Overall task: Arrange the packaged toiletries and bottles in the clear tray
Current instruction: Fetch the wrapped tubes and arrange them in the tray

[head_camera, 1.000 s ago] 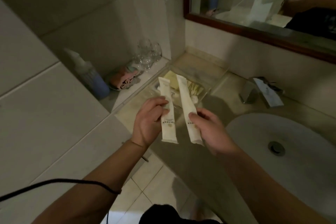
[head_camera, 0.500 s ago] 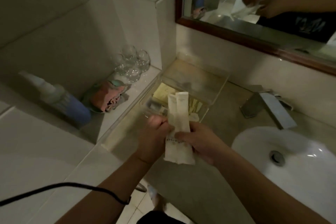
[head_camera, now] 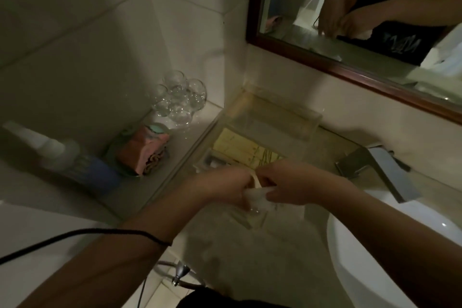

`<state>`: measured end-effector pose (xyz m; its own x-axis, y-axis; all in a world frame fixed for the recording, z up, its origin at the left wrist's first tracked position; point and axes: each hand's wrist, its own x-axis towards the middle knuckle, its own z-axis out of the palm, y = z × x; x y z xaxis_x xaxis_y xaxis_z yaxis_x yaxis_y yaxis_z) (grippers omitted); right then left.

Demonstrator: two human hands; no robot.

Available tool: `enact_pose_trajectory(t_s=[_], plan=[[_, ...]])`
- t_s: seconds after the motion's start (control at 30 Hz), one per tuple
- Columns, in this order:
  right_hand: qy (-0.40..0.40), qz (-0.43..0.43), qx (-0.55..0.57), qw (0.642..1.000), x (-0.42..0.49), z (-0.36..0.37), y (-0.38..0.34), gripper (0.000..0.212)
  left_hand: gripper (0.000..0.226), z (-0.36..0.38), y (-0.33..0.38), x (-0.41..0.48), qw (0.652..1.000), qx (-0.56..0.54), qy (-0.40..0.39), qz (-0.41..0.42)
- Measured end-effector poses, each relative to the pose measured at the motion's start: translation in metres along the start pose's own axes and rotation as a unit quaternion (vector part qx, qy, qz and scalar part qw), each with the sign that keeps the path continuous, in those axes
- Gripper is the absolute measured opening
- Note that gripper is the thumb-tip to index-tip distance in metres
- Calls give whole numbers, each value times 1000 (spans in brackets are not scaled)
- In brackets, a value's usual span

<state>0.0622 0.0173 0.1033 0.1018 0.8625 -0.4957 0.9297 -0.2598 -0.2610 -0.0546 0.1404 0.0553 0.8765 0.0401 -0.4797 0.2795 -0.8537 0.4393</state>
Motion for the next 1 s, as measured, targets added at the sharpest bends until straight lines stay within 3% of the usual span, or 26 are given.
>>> enact_pose_trajectory(t_s=[0.07, 0.13, 0.2, 0.23, 0.27, 0.33, 0.4, 0.43, 0.5, 0.6, 0.67, 0.73, 0.8, 0.9, 1.0], plan=[[4, 20, -17, 1000, 6, -8, 6, 8, 32, 9, -2, 8, 996, -84, -9, -31], [45, 47, -40, 997, 10, -15, 16, 20, 28, 16, -7, 11, 985, -166, 27, -40], [163, 84, -15, 983, 10, -18, 28, 43, 22, 21, -9, 12, 959, -271, 74, -44], [241, 106, 45, 964, 9, -16, 31, 49, 16, 24, -8, 12, 926, -360, 101, -60], [313, 131, 127, 932, 8, -13, 33, 51, 11, 27, -5, 13, 866, -475, 127, -87], [355, 187, 287, 870, 8, 5, 30, 42, 16, 36, 1, 19, 694, -682, 172, -150], [227, 206, 370, 877, 16, 31, 25, 28, 29, 43, 4, 29, 556, -785, 193, -195], [143, 208, 395, 883, 21, 45, 22, 26, 31, 44, 6, 34, 510, -813, 194, -205], [36, 217, 454, 863, 27, 66, 18, 28, 29, 44, 10, 42, 455, -842, 197, -212], [10, 247, 577, 778, 28, 74, 21, 26, 33, 41, 14, 52, 424, -859, 201, -206], [13, 256, 617, 744, 27, 71, 27, 26, 28, 40, 13, 56, 429, -859, 189, -204], [27, 268, 598, 755, 27, 64, 34, 21, 19, 39, 11, 59, 462, -844, 170, -213], [46, 282, 543, 789, 30, 59, 43, 21, 17, 38, 9, 59, 504, -817, 152, -233], [56, 278, 458, 843, 35, 53, 53, 19, 25, 40, 2, 59, 538, -784, 167, -259], [61, 288, 463, 836, 41, 48, 61, 21, 27, 36, -3, 58, 570, -756, 188, -261]])
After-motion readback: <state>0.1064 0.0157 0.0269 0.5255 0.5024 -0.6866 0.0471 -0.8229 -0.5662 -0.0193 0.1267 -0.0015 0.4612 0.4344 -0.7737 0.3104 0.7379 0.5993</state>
